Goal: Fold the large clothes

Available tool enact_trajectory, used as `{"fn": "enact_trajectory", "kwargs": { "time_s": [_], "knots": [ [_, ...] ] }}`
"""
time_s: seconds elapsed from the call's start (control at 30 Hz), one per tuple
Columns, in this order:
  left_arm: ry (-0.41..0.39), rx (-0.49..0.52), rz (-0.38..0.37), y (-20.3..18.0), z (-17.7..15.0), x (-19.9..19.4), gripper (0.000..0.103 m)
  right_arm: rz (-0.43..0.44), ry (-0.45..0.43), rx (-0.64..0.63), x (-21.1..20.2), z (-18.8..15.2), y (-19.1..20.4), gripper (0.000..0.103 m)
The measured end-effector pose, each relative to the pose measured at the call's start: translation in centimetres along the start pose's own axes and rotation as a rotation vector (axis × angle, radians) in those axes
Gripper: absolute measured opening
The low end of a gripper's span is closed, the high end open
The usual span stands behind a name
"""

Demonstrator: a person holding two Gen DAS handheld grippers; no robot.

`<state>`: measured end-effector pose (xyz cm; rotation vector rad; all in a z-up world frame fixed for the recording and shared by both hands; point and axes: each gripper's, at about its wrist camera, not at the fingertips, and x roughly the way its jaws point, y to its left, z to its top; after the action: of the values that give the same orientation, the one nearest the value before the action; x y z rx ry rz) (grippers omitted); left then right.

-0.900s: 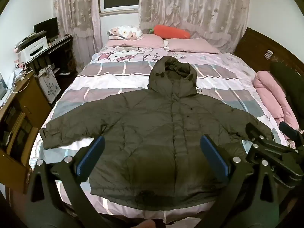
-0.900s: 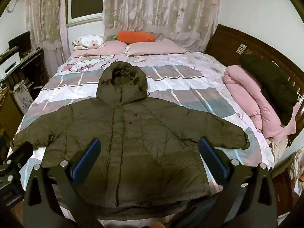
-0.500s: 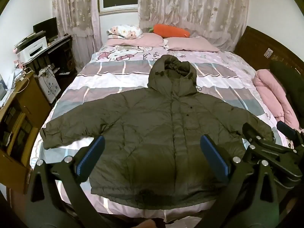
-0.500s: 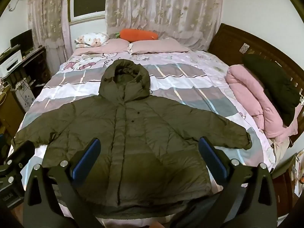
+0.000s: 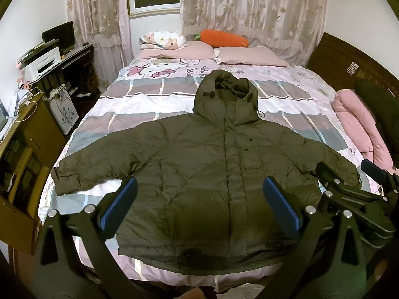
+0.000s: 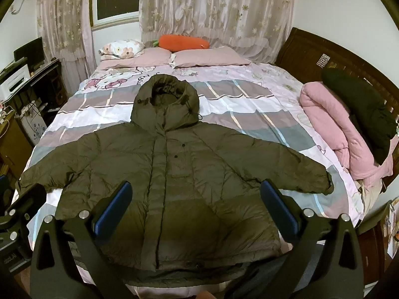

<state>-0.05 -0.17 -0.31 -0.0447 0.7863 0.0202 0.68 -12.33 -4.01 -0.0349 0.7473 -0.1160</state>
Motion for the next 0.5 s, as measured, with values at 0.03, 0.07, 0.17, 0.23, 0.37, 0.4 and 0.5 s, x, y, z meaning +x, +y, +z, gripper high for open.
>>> {"fn": "enact_trajectory", "kwargs": {
  "time_s": [0.03, 0.07, 0.17, 0.23, 0.37, 0.4, 0.5],
  "knots": [
    [0.0, 0.0, 0.001, 0.0, 0.0, 0.0, 0.101, 0.001, 0.001, -0.001, 0.0, 0.0, 0.0, 0.102],
    [0.001, 0.0, 0.0, 0.0, 0.0, 0.0, 0.101, 0.001, 0.002, -0.001, 0.1, -0.1, 0.2, 0.102],
    [0.003, 0.001, 0.0, 0.0, 0.0, 0.0, 0.101, 0.0, 0.002, -0.001, 0.3, -0.3, 0.3, 0.102],
    [0.003, 0.001, 0.0, 0.0, 0.0, 0.0, 0.101, 0.001, 0.003, 0.0, 0.3, -0.2, 0.2, 0.102],
    [0.004, -0.002, 0.0, 0.0, -0.1, 0.0, 0.101, 0.001, 0.006, -0.001, 0.4, -0.2, 0.3, 0.102],
    [0.004, -0.001, 0.0, 0.0, 0.0, 0.0, 0.101, 0.001, 0.006, -0.002, 0.5, -0.6, 0.4, 0.102],
    [0.006, -0.001, 0.001, -0.1, -0.6, 0.5, 0.101, 0.002, 0.009, -0.002, 0.7, -1.0, 0.5, 0.102]
  ]
}}
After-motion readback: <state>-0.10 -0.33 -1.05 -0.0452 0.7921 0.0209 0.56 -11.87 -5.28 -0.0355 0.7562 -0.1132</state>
